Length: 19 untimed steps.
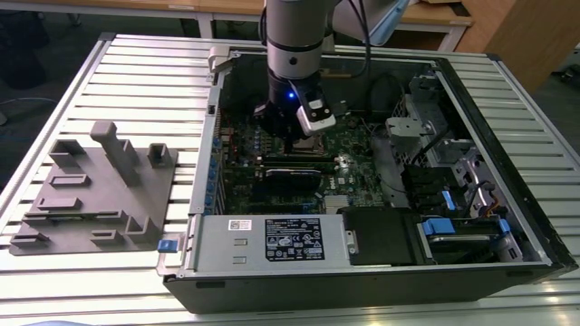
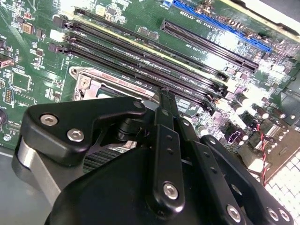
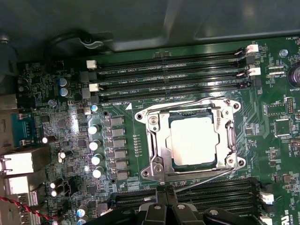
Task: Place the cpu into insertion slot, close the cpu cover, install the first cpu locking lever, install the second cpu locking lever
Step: 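Install the second cpu locking lever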
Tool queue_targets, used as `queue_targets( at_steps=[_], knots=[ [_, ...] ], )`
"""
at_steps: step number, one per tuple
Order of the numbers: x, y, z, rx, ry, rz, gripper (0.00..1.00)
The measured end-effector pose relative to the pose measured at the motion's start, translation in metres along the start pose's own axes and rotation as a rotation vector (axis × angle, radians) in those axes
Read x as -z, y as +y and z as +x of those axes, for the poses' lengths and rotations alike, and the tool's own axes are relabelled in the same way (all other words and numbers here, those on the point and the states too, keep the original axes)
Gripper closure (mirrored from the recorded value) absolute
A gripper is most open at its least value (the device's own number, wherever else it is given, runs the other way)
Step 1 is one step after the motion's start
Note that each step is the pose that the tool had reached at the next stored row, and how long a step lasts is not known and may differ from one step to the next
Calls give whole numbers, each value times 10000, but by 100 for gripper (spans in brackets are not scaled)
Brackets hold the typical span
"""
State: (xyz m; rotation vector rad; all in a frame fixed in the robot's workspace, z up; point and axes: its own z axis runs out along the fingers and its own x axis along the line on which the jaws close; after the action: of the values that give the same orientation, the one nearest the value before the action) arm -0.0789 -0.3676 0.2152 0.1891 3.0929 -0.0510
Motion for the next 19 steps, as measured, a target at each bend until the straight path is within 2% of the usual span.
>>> queue_targets(
  at_steps=[6,10,13,19],
  knots=[
    [-27,-1,23,-1,0,-3,89],
    [-81,-2,41,-5,0,-1,89],
    [-94,-2,43,-11,2,-6,89],
    [-104,-1,45,-17,8,-62,89]
  ],
)
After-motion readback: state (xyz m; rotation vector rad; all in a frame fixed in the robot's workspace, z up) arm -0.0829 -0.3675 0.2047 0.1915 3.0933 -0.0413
